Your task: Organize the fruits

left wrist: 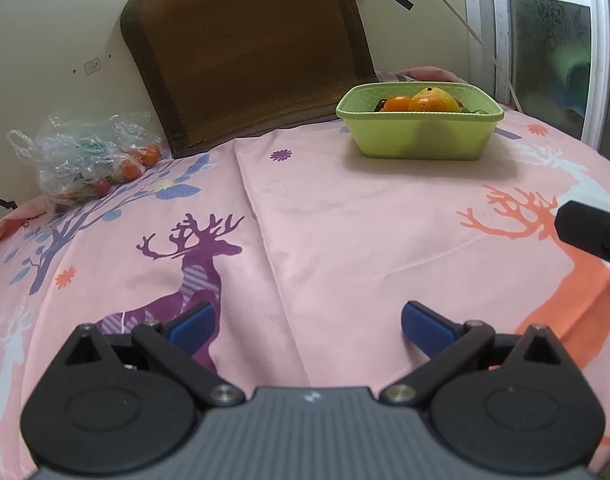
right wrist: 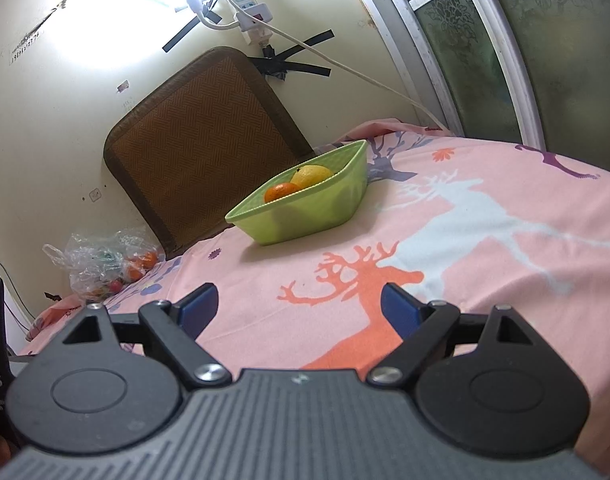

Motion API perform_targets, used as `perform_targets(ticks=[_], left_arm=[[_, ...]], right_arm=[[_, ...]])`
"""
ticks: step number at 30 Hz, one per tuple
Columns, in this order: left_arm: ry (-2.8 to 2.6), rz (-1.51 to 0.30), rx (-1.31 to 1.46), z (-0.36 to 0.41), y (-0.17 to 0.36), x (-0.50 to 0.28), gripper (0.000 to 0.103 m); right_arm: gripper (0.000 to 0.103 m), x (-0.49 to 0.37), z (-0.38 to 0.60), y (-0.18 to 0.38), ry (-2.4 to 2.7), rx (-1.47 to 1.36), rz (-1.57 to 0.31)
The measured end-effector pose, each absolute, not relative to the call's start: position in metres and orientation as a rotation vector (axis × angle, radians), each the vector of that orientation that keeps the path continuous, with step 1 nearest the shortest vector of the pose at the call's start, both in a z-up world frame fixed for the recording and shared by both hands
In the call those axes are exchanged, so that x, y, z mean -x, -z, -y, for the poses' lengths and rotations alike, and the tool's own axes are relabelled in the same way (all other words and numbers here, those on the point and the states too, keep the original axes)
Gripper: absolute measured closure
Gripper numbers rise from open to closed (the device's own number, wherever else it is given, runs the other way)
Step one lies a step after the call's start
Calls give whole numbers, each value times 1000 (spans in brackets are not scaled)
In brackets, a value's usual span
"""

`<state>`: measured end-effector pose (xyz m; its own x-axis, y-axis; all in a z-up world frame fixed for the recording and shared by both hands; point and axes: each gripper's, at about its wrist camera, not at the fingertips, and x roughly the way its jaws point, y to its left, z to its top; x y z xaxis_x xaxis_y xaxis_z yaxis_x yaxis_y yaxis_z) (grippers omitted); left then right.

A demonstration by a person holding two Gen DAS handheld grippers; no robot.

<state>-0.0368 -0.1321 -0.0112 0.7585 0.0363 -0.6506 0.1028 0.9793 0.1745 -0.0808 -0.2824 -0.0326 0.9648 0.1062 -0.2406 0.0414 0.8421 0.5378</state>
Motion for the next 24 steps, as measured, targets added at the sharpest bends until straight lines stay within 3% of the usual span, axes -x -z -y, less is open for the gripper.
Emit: perform_targets(ticks=[24], left_arm=[[41,-694,-235,137,12,39,0]], right_arm=[[13,81,283,34,-32,-577,-269]])
